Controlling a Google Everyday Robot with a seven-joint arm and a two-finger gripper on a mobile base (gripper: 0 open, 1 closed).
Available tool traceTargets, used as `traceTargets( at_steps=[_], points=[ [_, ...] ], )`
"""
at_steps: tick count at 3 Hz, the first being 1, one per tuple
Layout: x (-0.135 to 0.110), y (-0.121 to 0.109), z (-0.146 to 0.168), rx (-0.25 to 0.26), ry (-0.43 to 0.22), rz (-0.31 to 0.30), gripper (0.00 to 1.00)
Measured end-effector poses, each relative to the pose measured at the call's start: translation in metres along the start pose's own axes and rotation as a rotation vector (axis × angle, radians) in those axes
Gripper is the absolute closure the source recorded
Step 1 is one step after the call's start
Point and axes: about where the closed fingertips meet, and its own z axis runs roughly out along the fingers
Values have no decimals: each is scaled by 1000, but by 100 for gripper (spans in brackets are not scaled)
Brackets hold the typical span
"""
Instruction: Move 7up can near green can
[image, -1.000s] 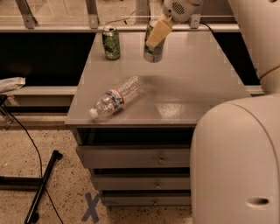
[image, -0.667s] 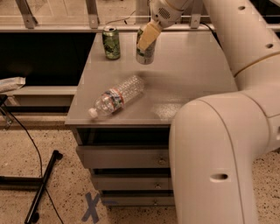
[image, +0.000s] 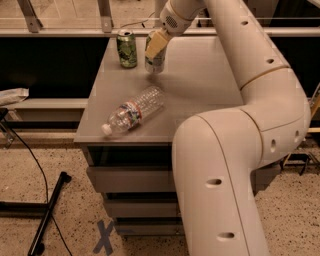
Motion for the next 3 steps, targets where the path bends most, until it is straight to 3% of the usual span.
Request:
traceTargets(
  at_steps=[1, 2, 3],
  points=[
    [-13, -6, 19, 12, -18, 4, 100],
    [-17, -7, 38, 5, -16, 17, 87],
    [-19, -7, 55, -3, -12, 33, 56]
  ],
)
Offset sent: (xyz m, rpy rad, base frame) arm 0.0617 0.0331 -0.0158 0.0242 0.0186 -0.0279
